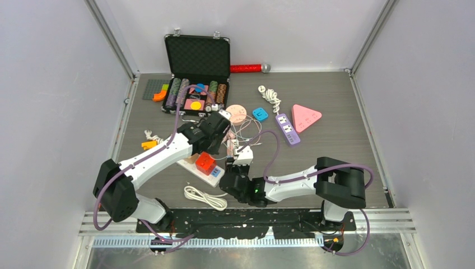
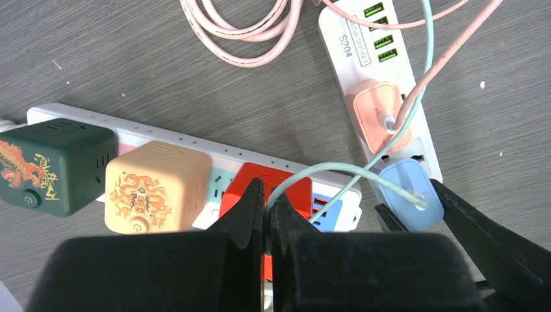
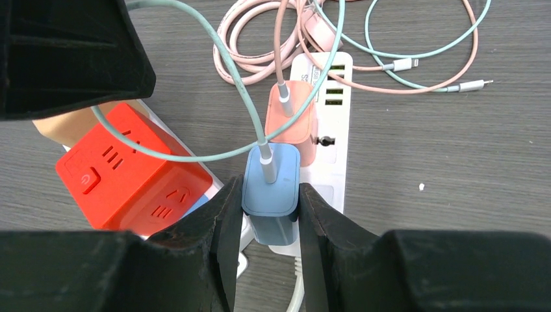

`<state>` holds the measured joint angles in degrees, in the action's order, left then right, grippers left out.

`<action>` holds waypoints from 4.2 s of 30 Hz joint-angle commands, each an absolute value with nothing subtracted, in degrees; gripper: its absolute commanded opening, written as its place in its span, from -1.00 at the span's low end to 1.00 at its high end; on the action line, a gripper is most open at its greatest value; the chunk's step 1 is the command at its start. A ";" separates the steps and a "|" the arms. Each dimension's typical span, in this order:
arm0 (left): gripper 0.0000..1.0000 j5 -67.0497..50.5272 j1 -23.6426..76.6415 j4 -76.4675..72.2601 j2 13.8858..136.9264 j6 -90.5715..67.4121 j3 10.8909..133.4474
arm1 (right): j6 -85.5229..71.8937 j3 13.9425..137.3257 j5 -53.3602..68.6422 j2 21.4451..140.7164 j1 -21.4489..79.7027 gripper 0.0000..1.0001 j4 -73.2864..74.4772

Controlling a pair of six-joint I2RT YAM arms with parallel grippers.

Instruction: Insert the plug

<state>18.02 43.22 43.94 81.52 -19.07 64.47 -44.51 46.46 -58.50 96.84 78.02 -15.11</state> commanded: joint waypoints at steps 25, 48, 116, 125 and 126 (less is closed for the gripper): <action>-1.00 18.78 42.37 42.21 81.07 -19.81 63.92 | -41.73 47.71 -65.75 94.85 79.04 -0.89 -12.11; -1.00 20.47 41.92 40.96 81.21 -19.07 64.16 | -40.59 47.64 -66.52 98.82 78.65 -0.90 -18.07; -0.62 14.60 39.49 42.54 81.21 -16.48 68.59 | -33.69 46.03 -58.99 93.56 77.01 -0.89 -16.74; 0.21 5.84 39.03 42.11 73.96 -15.07 68.66 | -26.52 43.61 -36.24 79.50 70.62 -0.90 -12.37; 0.25 4.69 39.07 42.17 73.09 -14.91 68.54 | -25.70 43.62 -30.50 78.82 68.90 -0.89 -11.53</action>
<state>10.24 39.29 43.07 77.71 -16.05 66.41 -29.69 44.01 -46.48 83.07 72.49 -14.41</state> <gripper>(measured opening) 0.583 0.377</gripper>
